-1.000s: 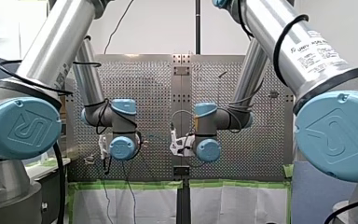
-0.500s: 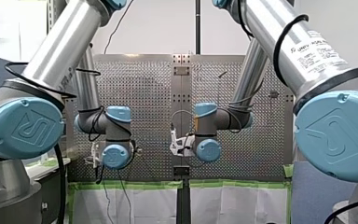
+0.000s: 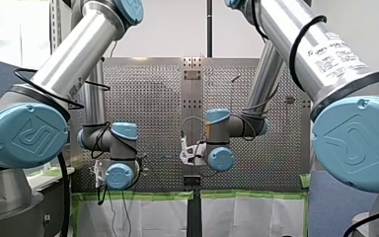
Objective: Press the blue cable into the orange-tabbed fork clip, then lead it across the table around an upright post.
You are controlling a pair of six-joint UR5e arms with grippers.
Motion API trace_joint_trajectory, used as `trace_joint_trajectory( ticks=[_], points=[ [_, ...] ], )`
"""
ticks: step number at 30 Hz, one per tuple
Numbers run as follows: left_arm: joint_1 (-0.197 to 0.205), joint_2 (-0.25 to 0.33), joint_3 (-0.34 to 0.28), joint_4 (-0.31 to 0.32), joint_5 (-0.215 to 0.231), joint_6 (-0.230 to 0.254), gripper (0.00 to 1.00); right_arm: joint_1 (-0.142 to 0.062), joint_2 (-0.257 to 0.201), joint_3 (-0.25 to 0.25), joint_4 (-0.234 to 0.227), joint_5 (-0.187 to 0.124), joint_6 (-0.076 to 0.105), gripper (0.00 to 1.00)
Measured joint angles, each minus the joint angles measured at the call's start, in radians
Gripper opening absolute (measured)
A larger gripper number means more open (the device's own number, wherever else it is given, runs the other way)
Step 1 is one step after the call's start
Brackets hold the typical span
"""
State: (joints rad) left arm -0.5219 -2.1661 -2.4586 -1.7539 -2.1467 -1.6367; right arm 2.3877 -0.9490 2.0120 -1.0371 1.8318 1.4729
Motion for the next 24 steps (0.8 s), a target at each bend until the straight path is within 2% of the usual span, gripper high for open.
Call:
trace_joint_trajectory(
  ticks=[4,7,10,14,16,20,24],
  points=[
    [-0.002,0.007,0.004,-0.008,-0.001,0.008,0.0,0.011,0.011,-0.011,0.001,0.011,-0.006,0.0],
    [-0.003,0.026,0.017,-0.028,-0.002,0.023,0.0,0.032,0.032,-0.032,0.017,0.032,-0.004,0.0],
    [0.001,0.052,0.024,-0.053,0.01,0.017,0.0,0.059,0.053,-0.059,0.042,0.059,0.006,0.0],
    [0.01,0.086,0.022,-0.088,0.033,-0.009,0.0,0.091,0.045,-0.081,0.064,0.092,0.033,0.0],
    [0.015,0.105,0.016,-0.107,0.038,-0.018,0.0,0.099,0.045,-0.084,0.059,0.103,0.047,0.0],
    [0.024,0.137,0.019,-0.131,0.043,-0.03,0.0,0.1,0.068,-0.087,0.031,0.113,0.083,0.0],
    [0.033,0.128,0.029,-0.112,0.044,-0.058,0.0,0.094,0.098,-0.095,0.0,0.114,0.11,0.0]
  ],
)
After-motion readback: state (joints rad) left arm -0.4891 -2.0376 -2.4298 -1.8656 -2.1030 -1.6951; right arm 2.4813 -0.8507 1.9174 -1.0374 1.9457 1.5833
